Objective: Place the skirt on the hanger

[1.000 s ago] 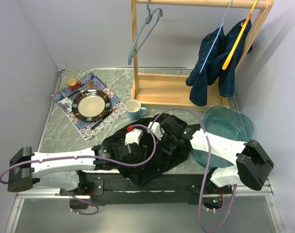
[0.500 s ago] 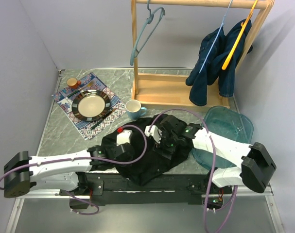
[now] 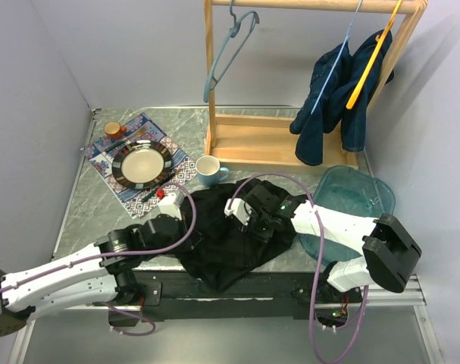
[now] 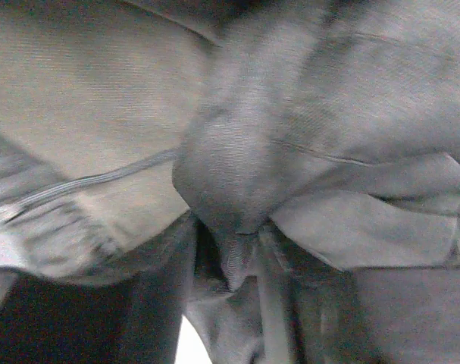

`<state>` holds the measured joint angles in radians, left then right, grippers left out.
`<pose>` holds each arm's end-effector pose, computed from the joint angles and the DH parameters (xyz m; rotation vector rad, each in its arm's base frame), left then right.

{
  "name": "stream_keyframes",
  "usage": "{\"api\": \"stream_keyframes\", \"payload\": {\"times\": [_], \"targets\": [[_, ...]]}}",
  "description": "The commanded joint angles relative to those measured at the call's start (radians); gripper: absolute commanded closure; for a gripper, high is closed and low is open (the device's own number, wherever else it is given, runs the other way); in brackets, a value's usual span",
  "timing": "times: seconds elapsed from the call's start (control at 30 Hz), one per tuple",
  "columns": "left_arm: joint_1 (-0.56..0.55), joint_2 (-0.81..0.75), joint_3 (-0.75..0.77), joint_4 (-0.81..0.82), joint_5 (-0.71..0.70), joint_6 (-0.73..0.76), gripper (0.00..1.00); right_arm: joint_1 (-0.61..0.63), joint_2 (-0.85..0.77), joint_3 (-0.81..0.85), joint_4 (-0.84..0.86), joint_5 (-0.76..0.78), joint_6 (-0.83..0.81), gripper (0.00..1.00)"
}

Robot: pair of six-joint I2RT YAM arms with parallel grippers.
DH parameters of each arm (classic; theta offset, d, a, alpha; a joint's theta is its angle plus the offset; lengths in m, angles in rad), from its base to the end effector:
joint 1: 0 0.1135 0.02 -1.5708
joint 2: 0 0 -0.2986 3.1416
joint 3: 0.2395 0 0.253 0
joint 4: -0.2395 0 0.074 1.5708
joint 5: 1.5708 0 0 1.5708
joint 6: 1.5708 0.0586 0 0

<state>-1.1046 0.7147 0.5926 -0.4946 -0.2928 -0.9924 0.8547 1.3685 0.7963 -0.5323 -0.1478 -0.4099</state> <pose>0.0834 -0.1281 0.2636 -0.0458 2.2949 -0.8569 0.1632 0.2006 0.2055 -1.6336 2.1495 0.3363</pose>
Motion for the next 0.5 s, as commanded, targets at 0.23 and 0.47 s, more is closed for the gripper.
{"api": "stream_keyframes", "payload": {"times": [0.23,0.47], "targets": [[0.031,-0.098,0.052,-0.104,-0.017,-0.008,0.99,-0.164,-0.206,0.093,-0.08,0.068,-0.073,0.98],[0.032,-0.146,0.061,-0.098,-0.026,-0.034,0.99,-0.322,-0.381,0.211,-0.129,-0.107,-0.124,1.0]]}}
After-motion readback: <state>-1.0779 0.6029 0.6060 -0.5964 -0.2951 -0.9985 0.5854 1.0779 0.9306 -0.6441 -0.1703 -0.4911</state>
